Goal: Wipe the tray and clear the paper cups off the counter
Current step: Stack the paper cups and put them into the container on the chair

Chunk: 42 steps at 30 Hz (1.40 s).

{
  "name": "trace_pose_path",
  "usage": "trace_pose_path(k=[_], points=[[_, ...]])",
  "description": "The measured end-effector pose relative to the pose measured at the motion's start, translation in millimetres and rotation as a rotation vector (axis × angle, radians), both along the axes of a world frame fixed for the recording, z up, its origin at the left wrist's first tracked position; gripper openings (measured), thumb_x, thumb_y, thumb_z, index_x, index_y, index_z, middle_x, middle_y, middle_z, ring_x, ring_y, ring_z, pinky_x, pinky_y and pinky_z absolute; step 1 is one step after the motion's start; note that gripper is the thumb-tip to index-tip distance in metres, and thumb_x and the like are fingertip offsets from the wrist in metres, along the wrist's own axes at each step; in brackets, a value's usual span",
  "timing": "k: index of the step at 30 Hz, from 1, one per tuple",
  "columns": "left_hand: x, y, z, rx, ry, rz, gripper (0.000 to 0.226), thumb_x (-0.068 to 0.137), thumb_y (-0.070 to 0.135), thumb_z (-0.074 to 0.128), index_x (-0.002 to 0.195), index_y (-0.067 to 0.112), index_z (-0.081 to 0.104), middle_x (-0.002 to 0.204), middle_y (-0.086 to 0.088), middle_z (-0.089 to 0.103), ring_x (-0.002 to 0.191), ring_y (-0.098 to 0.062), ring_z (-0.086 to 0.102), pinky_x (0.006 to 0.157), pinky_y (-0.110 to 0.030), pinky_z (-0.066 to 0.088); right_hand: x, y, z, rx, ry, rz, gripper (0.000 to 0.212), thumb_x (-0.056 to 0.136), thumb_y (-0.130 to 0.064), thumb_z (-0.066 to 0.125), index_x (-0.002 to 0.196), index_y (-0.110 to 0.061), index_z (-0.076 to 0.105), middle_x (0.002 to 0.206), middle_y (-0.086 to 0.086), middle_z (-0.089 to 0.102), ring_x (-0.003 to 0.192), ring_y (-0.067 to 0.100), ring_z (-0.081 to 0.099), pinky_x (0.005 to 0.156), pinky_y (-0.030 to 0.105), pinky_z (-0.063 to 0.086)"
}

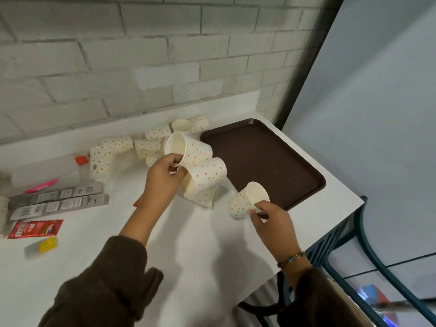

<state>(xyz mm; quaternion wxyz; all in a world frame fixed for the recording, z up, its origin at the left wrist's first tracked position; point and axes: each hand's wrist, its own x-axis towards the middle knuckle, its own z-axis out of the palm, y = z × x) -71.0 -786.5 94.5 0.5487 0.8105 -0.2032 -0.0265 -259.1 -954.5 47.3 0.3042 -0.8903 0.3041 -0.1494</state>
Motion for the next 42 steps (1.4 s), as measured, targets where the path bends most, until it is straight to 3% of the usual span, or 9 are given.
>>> trace_pose_path(k=[3, 6, 10, 15, 20, 24, 31, 36, 42], points=[[-58, 15, -14, -0.076, 0.047, 0.099, 0.021, 0.085, 0.000, 0.058, 0.102, 0.010, 0.065, 0.098, 0.001, 0.065, 0.087, -0.010, 0.059, 0.066, -0.001, 0.040, -20, -11, 0, 0.016, -0.035, -0.026, 0.024, 0.087, -0.023, 0.064, 0.109, -0.014, 0.067, 0.117, 0.003, 0.067, 0.102, 0.017, 0.062, 0.083, 0.018, 0.047], [-107, 20, -31, -0.040, 0.107, 0.161, 0.025, 0.084, -0.001, 0.059, 0.106, 0.008, 0.064, 0.104, 0.001, 0.063, 0.093, -0.015, 0.058, 0.070, -0.009, 0.041, -43, -26, -1, 0.058, -0.073, -0.019, 0.022, 0.087, -0.020, 0.064, 0.107, -0.012, 0.067, 0.116, 0.003, 0.067, 0.107, 0.019, 0.061, 0.088, 0.017, 0.042], [-171, 8, -46, 0.025, 0.140, 0.217, 0.025, 0.085, 0.009, 0.063, 0.106, 0.021, 0.062, 0.107, 0.005, 0.060, 0.095, -0.015, 0.056, 0.073, -0.019, 0.045, -97, -56, 0, 0.084, -0.100, 0.048, 0.020, 0.088, -0.018, 0.060, 0.107, -0.015, 0.066, 0.116, 0.001, 0.066, 0.107, 0.017, 0.060, 0.089, 0.019, 0.043], [-268, -35, -71, 0.081, 0.152, 0.133, 0.017, 0.086, 0.013, 0.062, 0.098, 0.025, 0.060, 0.103, 0.007, 0.061, 0.091, -0.013, 0.057, 0.070, -0.017, 0.042, -184, -110, -14, 0.069, -0.038, 0.075, 0.015, 0.089, -0.018, 0.056, 0.101, -0.020, 0.066, 0.085, -0.006, 0.066, 0.064, 0.005, 0.057, 0.062, 0.018, 0.043], [-345, -64, -105, 0.204, 0.256, -0.039, 0.018, 0.086, 0.017, 0.063, 0.102, 0.024, 0.067, 0.099, 0.007, 0.068, 0.088, -0.007, 0.062, 0.070, -0.020, 0.047, -259, -141, -48, 0.064, 0.169, 0.047, 0.021, 0.088, -0.016, 0.057, 0.107, -0.015, 0.066, 0.104, 0.006, 0.069, 0.086, 0.020, 0.061, 0.072, 0.021, 0.042], [-389, -92, -115, 0.279, 0.267, -0.123, 0.022, 0.083, 0.020, 0.065, 0.084, 0.041, 0.060, 0.089, 0.021, 0.060, 0.078, 0.009, 0.056, 0.058, -0.005, 0.039, -308, -157, -72, 0.086, 0.354, 0.045, 0.022, 0.088, -0.019, 0.053, 0.105, -0.016, 0.067, 0.109, 0.007, 0.069, 0.097, 0.024, 0.063, 0.078, 0.024, 0.045], [-418, -100, -136, 0.355, 0.304, -0.100, 0.018, 0.084, 0.019, 0.064, 0.092, 0.036, 0.061, 0.098, 0.013, 0.060, 0.082, 0.000, 0.056, 0.062, -0.006, 0.037, -330, -153, -120, 0.104, 0.513, 0.087, 0.026, 0.090, -0.025, 0.054, 0.112, -0.018, 0.065, 0.112, 0.006, 0.068, 0.103, 0.024, 0.061, 0.088, 0.029, 0.047], [-424, -93, -141, 0.391, 0.292, -0.086, 0.017, 0.085, 0.019, 0.063, 0.099, 0.029, 0.064, 0.100, 0.012, 0.059, 0.082, -0.002, 0.055, 0.062, -0.006, 0.037, -326, -143, -154, 0.259, 0.701, 0.184, 0.037, 0.090, -0.026, 0.055, 0.127, -0.020, 0.054, 0.130, 0.006, 0.056, 0.119, 0.025, 0.051, 0.101, 0.031, 0.040], [-426, -98, -139, 0.433, 0.293, -0.084, 0.019, 0.087, 0.016, 0.060, 0.100, 0.029, 0.064, 0.107, 0.006, 0.062, 0.085, -0.003, 0.055, 0.067, -0.010, 0.041, -329, -147, -151, 0.244, 0.555, 0.154, 0.028, 0.090, -0.037, 0.055, 0.116, -0.026, 0.059, 0.109, -0.001, 0.064, 0.100, 0.018, 0.059, 0.081, 0.023, 0.043]])
